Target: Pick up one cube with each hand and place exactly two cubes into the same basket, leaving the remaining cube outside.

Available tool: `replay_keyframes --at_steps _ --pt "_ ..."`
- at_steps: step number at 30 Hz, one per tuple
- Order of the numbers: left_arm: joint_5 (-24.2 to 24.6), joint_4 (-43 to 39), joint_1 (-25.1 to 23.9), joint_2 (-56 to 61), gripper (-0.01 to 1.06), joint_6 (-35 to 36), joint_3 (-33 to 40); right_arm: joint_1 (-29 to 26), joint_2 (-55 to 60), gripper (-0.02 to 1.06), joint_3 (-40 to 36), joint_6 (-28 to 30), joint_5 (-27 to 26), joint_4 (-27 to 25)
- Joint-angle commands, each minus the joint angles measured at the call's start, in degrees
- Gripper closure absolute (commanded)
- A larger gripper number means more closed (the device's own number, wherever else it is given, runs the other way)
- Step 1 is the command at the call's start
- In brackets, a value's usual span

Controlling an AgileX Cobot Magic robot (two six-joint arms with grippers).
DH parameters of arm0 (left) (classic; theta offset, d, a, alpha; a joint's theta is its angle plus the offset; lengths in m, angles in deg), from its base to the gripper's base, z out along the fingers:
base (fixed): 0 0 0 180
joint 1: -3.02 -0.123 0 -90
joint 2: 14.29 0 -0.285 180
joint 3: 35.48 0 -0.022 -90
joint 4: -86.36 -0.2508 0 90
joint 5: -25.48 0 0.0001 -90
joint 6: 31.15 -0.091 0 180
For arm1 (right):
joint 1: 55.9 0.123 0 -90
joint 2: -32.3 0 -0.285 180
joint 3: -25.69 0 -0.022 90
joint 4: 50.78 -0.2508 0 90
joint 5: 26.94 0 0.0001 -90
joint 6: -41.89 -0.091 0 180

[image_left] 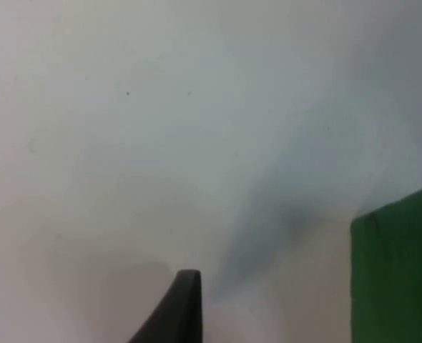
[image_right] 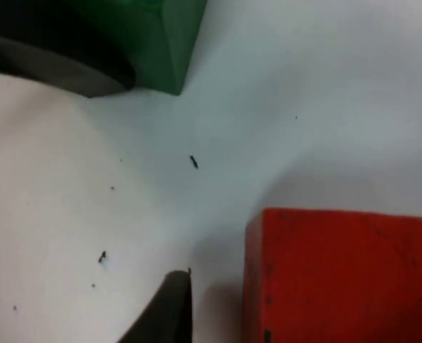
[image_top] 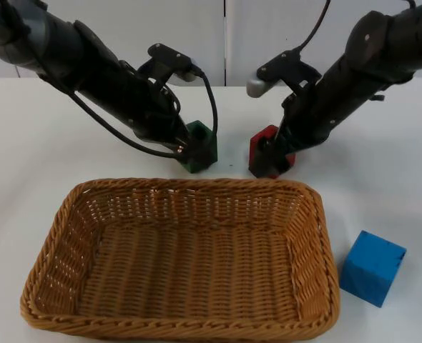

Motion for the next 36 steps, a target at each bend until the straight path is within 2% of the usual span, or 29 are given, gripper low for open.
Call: replay_keyframes --at_steps 1,3,6,14,20,22,23,24,25,26,29,30,33,34,36 --pt "-0.2 1.1 0.4 0.1 0.00 -0.1 -0.3 0.3 -0.4 0.00 0.2 1.0 -1.1 -1.6" --pt "-0.2 1.2 0.4 0.1 0.00 -0.1 -0.3 0.3 -0.4 0.02 0.2 3.0 -1.5 -4.7" --pt "0.2 1.4 0.4 0.1 0.00 -0.1 -0.3 0.3 -0.4 0.05 0.2 3.3 -1.5 -5.9" --pt "0.3 1.4 0.4 0.1 0.00 -0.1 -0.3 0.3 -0.4 0.06 0.2 3.3 -1.4 -5.8" --pt "0.7 1.4 0.4 0.1 0.00 -0.1 -0.3 0.3 -0.4 0.07 0.2 3.3 0.8 -5.8" --pt "0.8 1.4 0.4 0.1 0.05 -0.1 -0.3 0.3 -0.5 0.15 0.2 3.3 1.8 -5.8" --pt "0.8 1.4 0.4 0.1 0.09 -0.1 -0.3 0.3 -0.6 0.21 0.2 3.3 2.1 -5.8" --pt "0.8 1.4 0.4 0.1 0.17 -0.1 -0.3 0.3 -0.7 0.32 0.2 2.8 2.3 -5.8" --pt "0.8 1.4 0.4 0.1 0.17 -0.1 -0.3 0.3 -0.7 0.32 0.2 2.8 2.3 -5.8" --pt "0.9 1.4 0.4 0.1 0.31 -0.1 -0.3 0.3 -0.7 0.40 0.2 2.6 2.3 -5.8" --pt "2.4 1.4 0.4 0.4 0.63 0.0 -0.3 0.3 -1.0 0.68 0.2 2.2 2.3 -5.6" --pt "2.4 1.4 0.4 0.4 0.63 0.0 -0.3 0.3 -1.0 0.68 0.2 2.2 2.3 -5.6" --pt "3.5 1.4 0.4 1.2 0.97 0.6 -0.3 0.3 -2.4 0.98 0.2 2.2 2.4 -5.6" --pt "3.7 1.4 0.4 1.7 1.05 0.6 -0.3 0.2 -3.1 1.05 0.2 2.2 2.5 -5.6" --pt "3.9 1.4 0.4 2.2 1.05 0.7 -0.3 0.2 -4.1 1.05 0.2 2.2 2.7 -5.5"
